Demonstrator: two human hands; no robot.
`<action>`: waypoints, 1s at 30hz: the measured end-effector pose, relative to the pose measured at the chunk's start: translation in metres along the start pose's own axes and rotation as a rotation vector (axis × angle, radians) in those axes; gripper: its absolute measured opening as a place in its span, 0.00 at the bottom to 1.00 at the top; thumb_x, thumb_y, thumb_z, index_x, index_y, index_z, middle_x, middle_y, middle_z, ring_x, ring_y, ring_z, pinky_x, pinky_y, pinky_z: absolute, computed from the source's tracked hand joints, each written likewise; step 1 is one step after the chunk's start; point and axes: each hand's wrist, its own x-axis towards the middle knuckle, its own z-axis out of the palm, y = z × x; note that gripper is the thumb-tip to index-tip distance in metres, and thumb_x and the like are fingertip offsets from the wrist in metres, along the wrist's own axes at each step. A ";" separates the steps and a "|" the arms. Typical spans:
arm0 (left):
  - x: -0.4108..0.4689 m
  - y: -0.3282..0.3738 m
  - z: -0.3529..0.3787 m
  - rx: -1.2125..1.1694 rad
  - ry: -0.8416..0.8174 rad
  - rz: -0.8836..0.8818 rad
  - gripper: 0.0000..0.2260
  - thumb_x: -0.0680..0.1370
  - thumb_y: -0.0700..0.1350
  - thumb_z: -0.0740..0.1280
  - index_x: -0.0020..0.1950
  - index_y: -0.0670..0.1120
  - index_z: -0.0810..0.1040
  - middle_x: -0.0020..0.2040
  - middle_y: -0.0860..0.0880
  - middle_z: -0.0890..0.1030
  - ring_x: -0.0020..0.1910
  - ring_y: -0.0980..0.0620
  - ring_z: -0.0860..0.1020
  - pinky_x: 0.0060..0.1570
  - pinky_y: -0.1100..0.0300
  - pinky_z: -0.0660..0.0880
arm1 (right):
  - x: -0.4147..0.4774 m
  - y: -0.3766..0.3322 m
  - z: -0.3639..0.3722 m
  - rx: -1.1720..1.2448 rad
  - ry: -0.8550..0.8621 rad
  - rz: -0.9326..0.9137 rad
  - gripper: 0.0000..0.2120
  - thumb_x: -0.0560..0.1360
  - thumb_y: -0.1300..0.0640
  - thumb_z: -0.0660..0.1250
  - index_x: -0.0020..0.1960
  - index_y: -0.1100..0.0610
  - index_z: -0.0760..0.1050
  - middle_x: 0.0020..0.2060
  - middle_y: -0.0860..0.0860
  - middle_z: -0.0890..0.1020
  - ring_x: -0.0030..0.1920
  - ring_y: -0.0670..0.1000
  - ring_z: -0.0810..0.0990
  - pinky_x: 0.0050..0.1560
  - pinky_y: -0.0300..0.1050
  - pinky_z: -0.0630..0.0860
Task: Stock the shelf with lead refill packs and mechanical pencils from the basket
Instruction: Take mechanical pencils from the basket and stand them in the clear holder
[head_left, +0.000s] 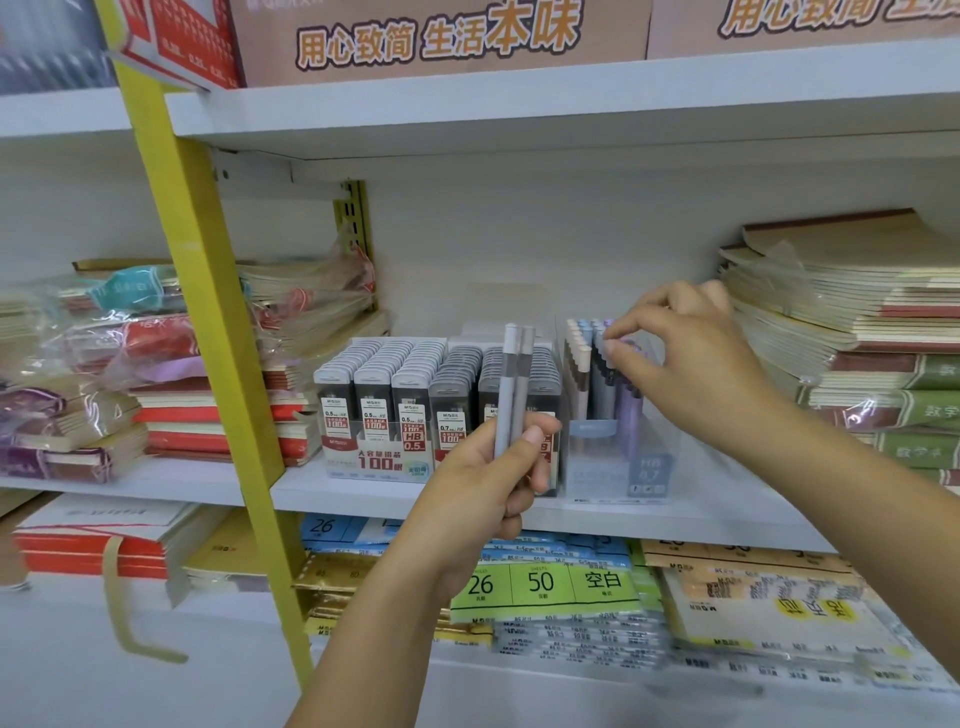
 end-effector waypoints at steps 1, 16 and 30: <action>0.000 0.001 0.000 -0.007 -0.019 0.002 0.10 0.84 0.48 0.62 0.53 0.56 0.83 0.34 0.53 0.75 0.27 0.58 0.65 0.25 0.67 0.63 | -0.003 -0.005 -0.003 0.012 0.066 -0.035 0.09 0.77 0.52 0.66 0.54 0.51 0.81 0.50 0.48 0.76 0.55 0.49 0.66 0.53 0.38 0.62; 0.000 0.001 0.008 0.041 0.020 0.000 0.11 0.84 0.54 0.59 0.53 0.58 0.81 0.36 0.54 0.77 0.27 0.58 0.64 0.24 0.67 0.62 | -0.008 -0.026 -0.037 0.794 0.165 0.061 0.09 0.80 0.62 0.63 0.56 0.52 0.73 0.41 0.51 0.85 0.40 0.46 0.83 0.38 0.33 0.75; 0.005 -0.005 0.013 0.164 0.039 0.072 0.13 0.85 0.53 0.58 0.55 0.68 0.79 0.35 0.56 0.77 0.28 0.60 0.67 0.27 0.67 0.65 | 0.021 0.018 -0.054 0.691 0.484 0.068 0.11 0.77 0.58 0.61 0.51 0.41 0.70 0.37 0.46 0.83 0.38 0.46 0.81 0.35 0.39 0.76</action>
